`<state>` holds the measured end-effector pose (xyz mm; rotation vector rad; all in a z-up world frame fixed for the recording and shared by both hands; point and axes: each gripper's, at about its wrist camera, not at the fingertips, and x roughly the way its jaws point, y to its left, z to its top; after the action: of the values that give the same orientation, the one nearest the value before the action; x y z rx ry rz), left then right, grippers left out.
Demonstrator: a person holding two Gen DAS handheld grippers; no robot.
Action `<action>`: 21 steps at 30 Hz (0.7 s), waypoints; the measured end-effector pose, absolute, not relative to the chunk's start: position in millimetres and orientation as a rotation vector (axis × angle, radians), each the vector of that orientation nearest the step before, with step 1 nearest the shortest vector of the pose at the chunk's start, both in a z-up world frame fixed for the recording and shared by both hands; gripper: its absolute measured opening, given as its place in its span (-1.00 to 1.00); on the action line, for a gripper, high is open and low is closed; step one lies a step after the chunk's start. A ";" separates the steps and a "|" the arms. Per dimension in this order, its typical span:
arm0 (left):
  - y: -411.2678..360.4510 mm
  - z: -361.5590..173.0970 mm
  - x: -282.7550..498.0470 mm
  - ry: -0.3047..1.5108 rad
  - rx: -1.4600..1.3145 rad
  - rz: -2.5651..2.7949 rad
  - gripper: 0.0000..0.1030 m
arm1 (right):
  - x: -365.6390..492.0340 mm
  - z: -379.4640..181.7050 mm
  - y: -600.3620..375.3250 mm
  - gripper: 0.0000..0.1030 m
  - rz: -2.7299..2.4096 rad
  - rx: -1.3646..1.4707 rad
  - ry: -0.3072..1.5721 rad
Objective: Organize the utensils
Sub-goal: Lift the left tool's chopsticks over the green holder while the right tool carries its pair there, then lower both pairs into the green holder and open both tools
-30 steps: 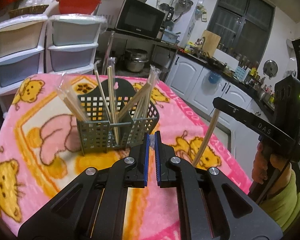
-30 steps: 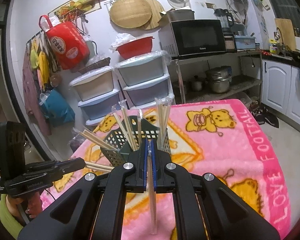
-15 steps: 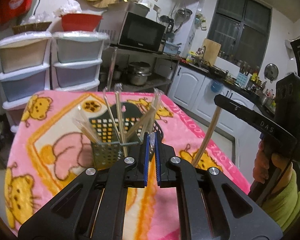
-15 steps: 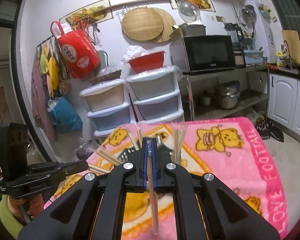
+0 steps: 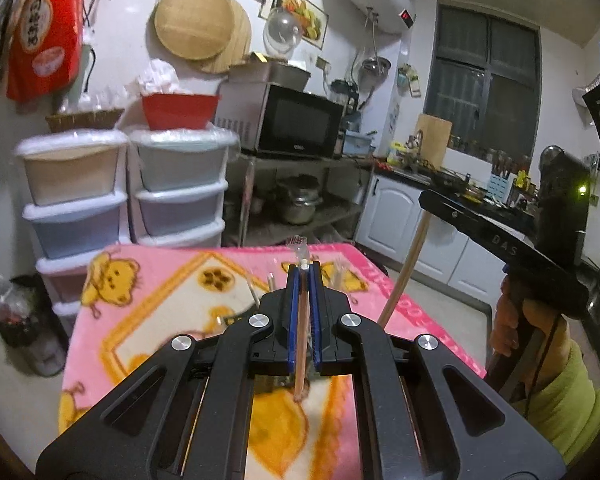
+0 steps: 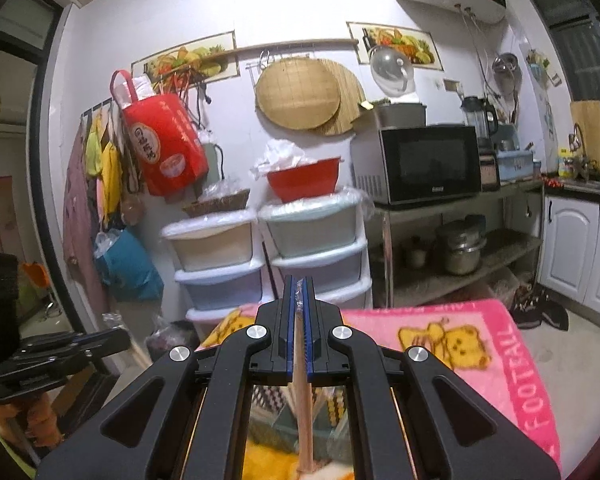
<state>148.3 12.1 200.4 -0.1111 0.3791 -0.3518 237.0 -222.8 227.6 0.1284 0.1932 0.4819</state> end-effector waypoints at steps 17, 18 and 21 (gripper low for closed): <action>14.4 208.1 217.4 0.364 -0.144 -0.275 -0.94 | 307.9 195.5 -219.3 -0.93 0.438 0.167 0.230; 14.3 204.3 221.1 0.371 -0.147 -0.272 -0.94 | 310.2 191.2 -219.0 -0.92 0.438 0.170 0.237; 15.2 188.7 231.8 0.399 -0.165 -0.273 -0.94 | 316.5 180.9 -218.3 -0.91 0.444 0.187 0.268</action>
<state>231.8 15.2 188.7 -0.1650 0.3992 -0.2727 316.5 -218.3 180.9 0.1871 0.2681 0.4440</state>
